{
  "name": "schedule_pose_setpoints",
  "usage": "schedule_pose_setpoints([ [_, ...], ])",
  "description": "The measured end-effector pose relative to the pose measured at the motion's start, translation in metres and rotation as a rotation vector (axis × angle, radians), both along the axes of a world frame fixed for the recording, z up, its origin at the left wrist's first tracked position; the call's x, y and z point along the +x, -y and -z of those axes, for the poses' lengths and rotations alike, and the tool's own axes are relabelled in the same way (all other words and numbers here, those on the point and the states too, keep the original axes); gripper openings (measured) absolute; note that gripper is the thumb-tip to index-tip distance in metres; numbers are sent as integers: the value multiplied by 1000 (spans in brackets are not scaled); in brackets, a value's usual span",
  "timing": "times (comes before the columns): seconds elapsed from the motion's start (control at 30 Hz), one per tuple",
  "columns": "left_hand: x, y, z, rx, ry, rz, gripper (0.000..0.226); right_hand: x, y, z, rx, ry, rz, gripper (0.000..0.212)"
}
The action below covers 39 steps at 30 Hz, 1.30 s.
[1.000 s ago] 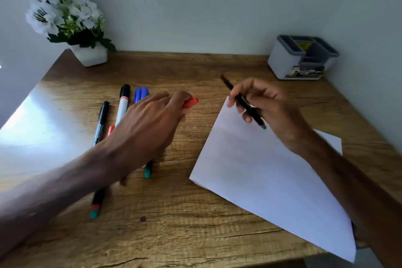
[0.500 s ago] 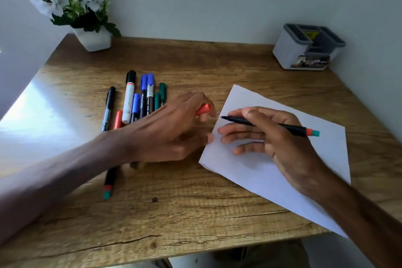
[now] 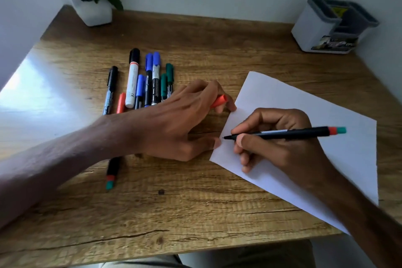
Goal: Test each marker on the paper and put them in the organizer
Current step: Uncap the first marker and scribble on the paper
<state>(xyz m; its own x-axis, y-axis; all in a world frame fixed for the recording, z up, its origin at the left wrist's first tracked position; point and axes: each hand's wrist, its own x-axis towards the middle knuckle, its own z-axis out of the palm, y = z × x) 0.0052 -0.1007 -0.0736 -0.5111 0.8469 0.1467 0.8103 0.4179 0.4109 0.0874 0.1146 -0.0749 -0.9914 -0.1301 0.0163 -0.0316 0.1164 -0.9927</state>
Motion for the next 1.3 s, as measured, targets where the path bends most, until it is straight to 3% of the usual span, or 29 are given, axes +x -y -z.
schedule_pose_setpoints([
  [0.17, 2, 2, -5, -49, 19, -11, 58, 0, -1, 4, 115, -152, 31, 5],
  [0.47, 2, 1, -1, -88, -33, -32, 67, 6, 7, -5, 370, -262, -140, 4],
  [0.63, 2, 2, -1, -104, -32, -41, 71, 2, 10, 3, 361, -328, -133, 17],
  [1.3, 0, 1, 3, -69, -16, -56, 70, 5, 10, 8, 415, -352, -139, 15],
])
